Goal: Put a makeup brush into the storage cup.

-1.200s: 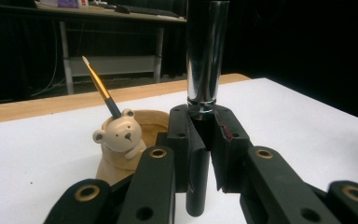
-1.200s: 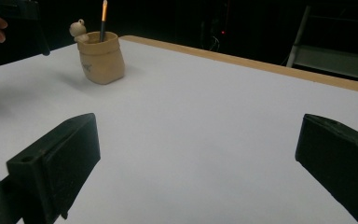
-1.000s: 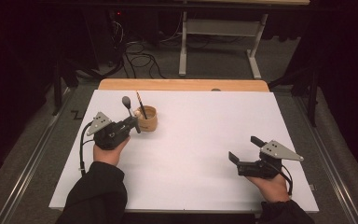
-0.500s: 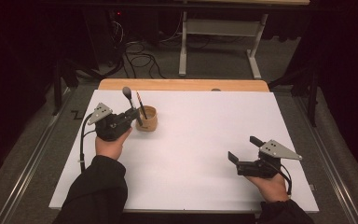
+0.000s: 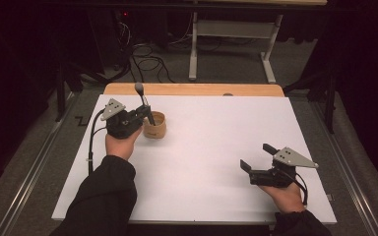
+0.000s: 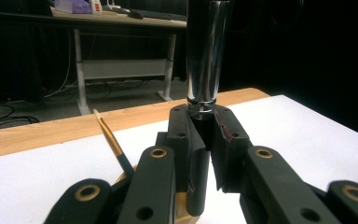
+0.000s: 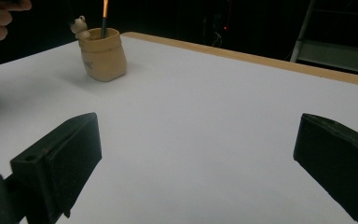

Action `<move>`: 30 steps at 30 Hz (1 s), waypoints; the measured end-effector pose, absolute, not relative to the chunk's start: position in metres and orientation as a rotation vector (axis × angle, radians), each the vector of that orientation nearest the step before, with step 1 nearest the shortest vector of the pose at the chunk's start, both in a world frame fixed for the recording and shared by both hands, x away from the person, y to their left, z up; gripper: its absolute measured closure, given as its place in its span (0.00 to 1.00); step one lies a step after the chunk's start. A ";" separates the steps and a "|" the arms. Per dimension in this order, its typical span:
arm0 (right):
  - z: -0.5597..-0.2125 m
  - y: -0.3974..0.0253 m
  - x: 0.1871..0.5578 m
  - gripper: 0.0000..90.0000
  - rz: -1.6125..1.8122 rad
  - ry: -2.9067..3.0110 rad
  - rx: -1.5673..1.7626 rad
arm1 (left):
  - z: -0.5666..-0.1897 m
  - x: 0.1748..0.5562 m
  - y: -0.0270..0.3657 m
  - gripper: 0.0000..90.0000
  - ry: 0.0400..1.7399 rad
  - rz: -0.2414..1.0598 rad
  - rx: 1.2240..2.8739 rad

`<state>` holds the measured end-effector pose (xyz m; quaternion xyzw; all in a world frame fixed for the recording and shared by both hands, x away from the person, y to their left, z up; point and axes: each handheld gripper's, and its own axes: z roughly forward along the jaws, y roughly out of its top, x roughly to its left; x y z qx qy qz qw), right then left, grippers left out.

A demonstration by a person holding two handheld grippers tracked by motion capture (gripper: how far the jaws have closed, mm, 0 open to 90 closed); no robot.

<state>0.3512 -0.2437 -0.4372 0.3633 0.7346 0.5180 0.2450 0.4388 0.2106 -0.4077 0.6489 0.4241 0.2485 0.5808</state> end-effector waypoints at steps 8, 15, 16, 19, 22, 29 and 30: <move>-0.437 -0.244 0.351 0.02 1.417 2.006 0.993 | -0.410 0.452 0.202 0.88 1.008 0.600 1.522; -0.437 -0.244 0.351 0.03 1.418 2.009 0.994 | -0.414 0.463 0.199 0.88 1.037 0.614 1.526; -0.437 -0.244 0.351 0.03 1.418 2.010 0.995 | -0.415 0.464 0.199 0.88 1.039 0.613 1.527; -0.437 -0.245 0.351 0.03 1.417 2.011 0.997 | -0.419 0.468 0.196 0.88 1.044 0.618 1.538; -0.438 -0.244 0.351 0.03 1.418 2.012 0.997 | -0.423 0.471 0.196 0.88 1.057 0.616 1.548; -0.439 -0.244 0.351 0.03 1.416 2.020 0.998 | -0.429 0.474 0.190 0.88 1.058 0.619 1.571; -0.439 -0.244 0.351 0.03 1.417 2.020 0.998 | -0.430 0.474 0.190 0.88 1.060 0.620 1.578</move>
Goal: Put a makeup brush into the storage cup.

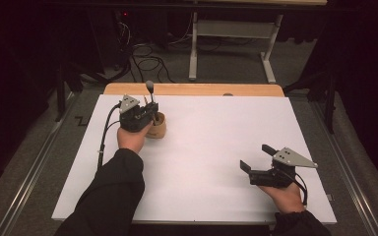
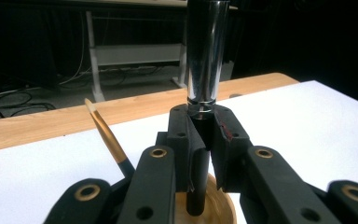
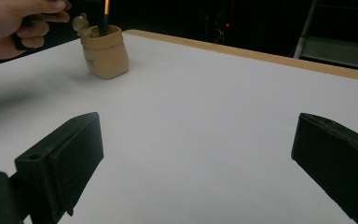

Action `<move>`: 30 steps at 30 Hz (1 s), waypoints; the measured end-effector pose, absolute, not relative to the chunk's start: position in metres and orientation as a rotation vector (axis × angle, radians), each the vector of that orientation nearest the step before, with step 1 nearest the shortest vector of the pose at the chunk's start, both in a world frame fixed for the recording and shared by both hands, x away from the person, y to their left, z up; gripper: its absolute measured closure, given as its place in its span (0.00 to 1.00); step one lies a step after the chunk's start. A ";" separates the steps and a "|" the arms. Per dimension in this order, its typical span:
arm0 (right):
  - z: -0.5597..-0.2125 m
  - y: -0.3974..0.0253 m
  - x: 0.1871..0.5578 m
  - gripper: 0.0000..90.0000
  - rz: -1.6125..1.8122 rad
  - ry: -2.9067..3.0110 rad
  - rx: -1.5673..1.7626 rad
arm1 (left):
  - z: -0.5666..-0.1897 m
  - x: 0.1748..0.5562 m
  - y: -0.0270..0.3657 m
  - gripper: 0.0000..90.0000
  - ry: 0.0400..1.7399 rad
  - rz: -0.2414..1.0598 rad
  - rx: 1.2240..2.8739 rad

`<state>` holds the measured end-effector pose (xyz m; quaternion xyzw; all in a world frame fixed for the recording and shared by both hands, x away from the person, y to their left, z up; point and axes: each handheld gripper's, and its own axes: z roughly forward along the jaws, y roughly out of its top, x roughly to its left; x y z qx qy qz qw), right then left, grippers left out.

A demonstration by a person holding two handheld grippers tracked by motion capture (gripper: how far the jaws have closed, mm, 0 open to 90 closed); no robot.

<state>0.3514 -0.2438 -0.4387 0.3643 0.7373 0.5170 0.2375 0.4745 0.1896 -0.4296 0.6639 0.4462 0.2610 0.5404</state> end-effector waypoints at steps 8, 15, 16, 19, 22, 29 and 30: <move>-0.440 -0.243 0.352 0.04 1.416 2.029 0.997 | -0.437 0.476 0.184 0.88 1.065 0.619 1.640; -0.440 -0.243 0.352 0.04 1.417 2.032 0.996 | -0.440 0.477 0.181 0.88 1.080 0.616 1.670; -0.440 -0.243 0.352 0.04 1.417 2.033 0.996 | -0.440 0.476 0.181 0.88 1.081 0.615 1.676; -0.441 -0.243 0.352 0.05 1.416 2.036 0.996 | -0.441 0.476 0.181 0.88 1.084 0.618 1.689; -0.441 -0.242 0.352 0.05 1.416 2.038 0.995 | -0.442 0.476 0.180 0.88 1.080 0.617 1.700; -0.441 -0.242 0.352 0.05 1.416 2.042 0.994 | -0.441 0.476 0.179 0.87 1.076 0.613 1.698; -0.441 -0.242 0.352 0.05 1.416 2.042 0.994 | -0.440 0.476 0.179 0.87 1.071 0.614 1.699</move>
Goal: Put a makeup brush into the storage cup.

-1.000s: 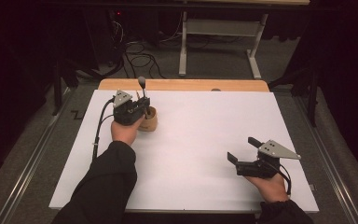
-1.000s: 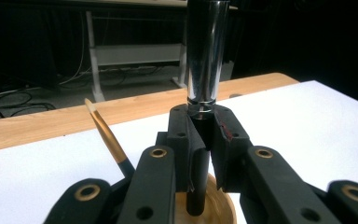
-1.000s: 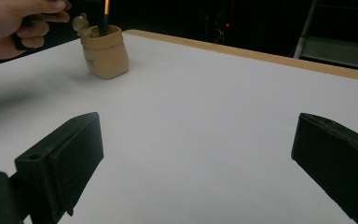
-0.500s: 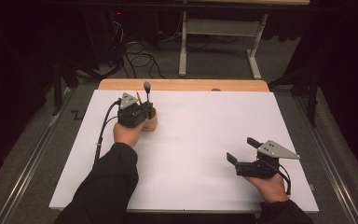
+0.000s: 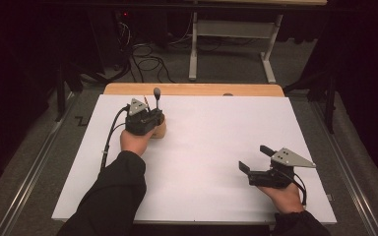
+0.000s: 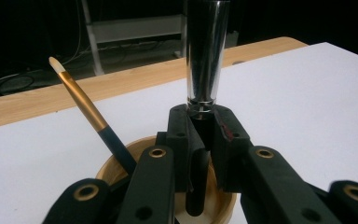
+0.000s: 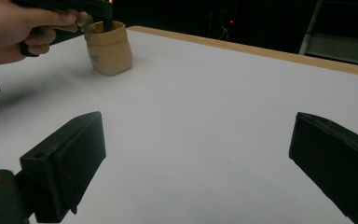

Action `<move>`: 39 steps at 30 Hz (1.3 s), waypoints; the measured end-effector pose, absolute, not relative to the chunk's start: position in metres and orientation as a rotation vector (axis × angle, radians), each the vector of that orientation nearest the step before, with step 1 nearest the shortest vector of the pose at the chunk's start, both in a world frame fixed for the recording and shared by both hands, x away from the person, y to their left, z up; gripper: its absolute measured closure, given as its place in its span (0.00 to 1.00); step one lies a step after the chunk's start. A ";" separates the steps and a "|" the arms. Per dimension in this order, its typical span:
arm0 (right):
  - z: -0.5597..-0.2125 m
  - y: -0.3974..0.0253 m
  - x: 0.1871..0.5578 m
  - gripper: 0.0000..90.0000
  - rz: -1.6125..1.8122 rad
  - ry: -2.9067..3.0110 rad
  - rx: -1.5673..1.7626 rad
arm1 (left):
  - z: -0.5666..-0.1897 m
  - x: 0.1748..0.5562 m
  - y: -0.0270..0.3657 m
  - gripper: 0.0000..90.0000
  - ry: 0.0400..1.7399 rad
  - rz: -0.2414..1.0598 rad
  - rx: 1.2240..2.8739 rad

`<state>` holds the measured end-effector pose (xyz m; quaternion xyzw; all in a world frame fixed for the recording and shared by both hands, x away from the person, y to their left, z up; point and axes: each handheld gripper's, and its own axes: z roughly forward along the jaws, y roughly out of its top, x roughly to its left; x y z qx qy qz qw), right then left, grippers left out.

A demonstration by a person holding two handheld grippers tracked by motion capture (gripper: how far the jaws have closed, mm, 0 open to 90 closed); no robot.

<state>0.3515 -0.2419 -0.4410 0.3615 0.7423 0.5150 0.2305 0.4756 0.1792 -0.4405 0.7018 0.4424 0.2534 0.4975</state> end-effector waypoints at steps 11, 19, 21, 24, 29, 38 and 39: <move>-0.441 -0.241 0.351 0.05 1.412 2.046 0.991 | -0.433 0.471 0.183 0.55 1.046 0.621 1.662; -0.442 -0.241 0.351 0.06 1.411 2.048 0.988 | -0.432 0.470 0.183 0.52 1.044 0.614 1.658; -0.441 -0.241 0.351 0.06 1.411 2.047 0.987 | -0.432 0.470 0.184 0.51 1.046 0.608 1.658; -0.441 -0.241 0.351 0.06 1.411 2.047 0.987 | -0.432 0.470 0.184 0.51 1.052 0.599 1.660; -0.442 -0.241 0.351 0.05 1.410 2.046 0.990 | -0.432 0.468 0.185 0.50 1.056 0.587 1.654; -0.442 -0.240 0.351 0.06 1.408 2.047 0.992 | -0.430 0.458 0.190 0.42 1.052 0.584 1.644; -0.442 -0.240 0.352 0.05 1.408 2.046 0.991 | -0.430 0.457 0.190 0.41 1.051 0.588 1.646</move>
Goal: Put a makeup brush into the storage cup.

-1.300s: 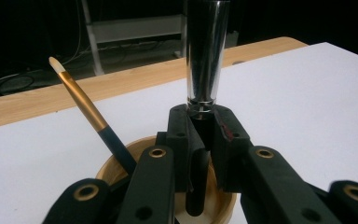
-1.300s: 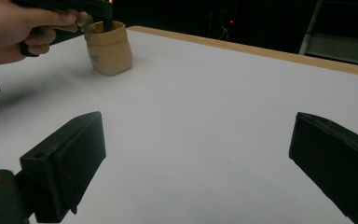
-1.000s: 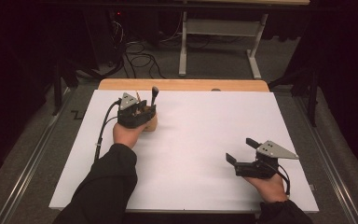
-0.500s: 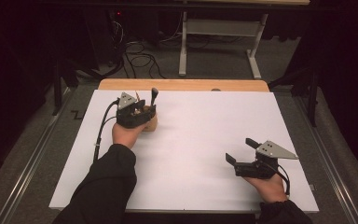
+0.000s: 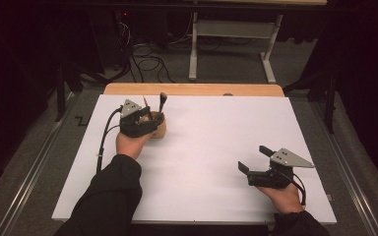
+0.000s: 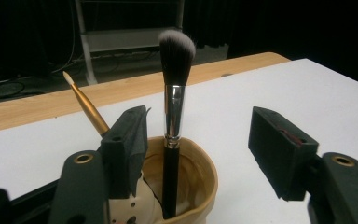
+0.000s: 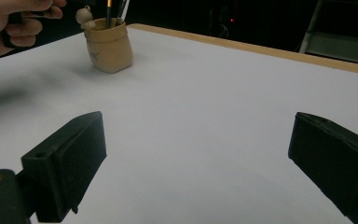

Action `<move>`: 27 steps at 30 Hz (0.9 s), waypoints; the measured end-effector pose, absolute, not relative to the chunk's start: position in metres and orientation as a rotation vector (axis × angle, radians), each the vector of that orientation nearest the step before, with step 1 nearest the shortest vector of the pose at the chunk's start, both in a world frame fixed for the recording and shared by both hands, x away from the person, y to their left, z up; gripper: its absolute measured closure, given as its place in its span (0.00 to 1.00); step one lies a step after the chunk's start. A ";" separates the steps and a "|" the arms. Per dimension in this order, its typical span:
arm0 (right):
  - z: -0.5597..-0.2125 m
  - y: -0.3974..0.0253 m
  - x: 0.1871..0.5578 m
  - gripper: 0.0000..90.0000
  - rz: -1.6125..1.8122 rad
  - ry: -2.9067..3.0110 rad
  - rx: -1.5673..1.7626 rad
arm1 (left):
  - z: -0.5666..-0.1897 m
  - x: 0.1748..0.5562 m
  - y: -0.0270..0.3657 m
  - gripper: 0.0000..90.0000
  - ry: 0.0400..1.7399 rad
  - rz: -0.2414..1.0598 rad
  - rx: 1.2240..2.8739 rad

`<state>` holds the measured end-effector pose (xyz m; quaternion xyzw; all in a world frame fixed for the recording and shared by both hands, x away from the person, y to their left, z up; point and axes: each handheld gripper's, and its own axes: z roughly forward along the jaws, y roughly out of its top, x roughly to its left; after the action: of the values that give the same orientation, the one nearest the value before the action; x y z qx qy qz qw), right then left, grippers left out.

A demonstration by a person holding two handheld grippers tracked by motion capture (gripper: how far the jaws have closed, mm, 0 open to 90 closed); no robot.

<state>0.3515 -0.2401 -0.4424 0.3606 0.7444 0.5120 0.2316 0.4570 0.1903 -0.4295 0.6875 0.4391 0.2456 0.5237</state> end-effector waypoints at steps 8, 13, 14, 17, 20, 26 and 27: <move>-0.442 -0.239 0.351 0.06 1.405 2.048 0.988 | -0.426 0.446 0.197 0.35 1.054 0.598 1.636; -0.442 -0.240 0.352 0.05 1.404 2.046 0.993 | -0.427 0.439 0.198 0.29 1.056 0.592 1.637; -0.442 -0.240 0.352 0.06 1.404 2.044 0.993 | -0.428 0.438 0.198 0.28 1.060 0.594 1.639; -0.442 -0.240 0.352 0.05 1.405 2.040 0.993 | -0.429 0.433 0.198 0.25 1.065 0.594 1.641; -0.442 -0.240 0.351 0.05 1.405 2.040 0.994 | -0.430 0.429 0.199 0.24 1.064 0.587 1.646; -0.442 -0.240 0.351 0.05 1.404 2.039 0.994 | -0.430 0.422 0.201 0.22 1.059 0.568 1.648; -0.442 -0.240 0.351 0.05 1.404 2.039 0.994 | -0.429 0.420 0.201 0.21 1.056 0.567 1.652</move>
<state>0.3513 -0.2400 -0.4419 0.3621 0.7429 0.5117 0.2349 0.4202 0.2013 -0.4295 0.6898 0.4409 0.2369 0.5231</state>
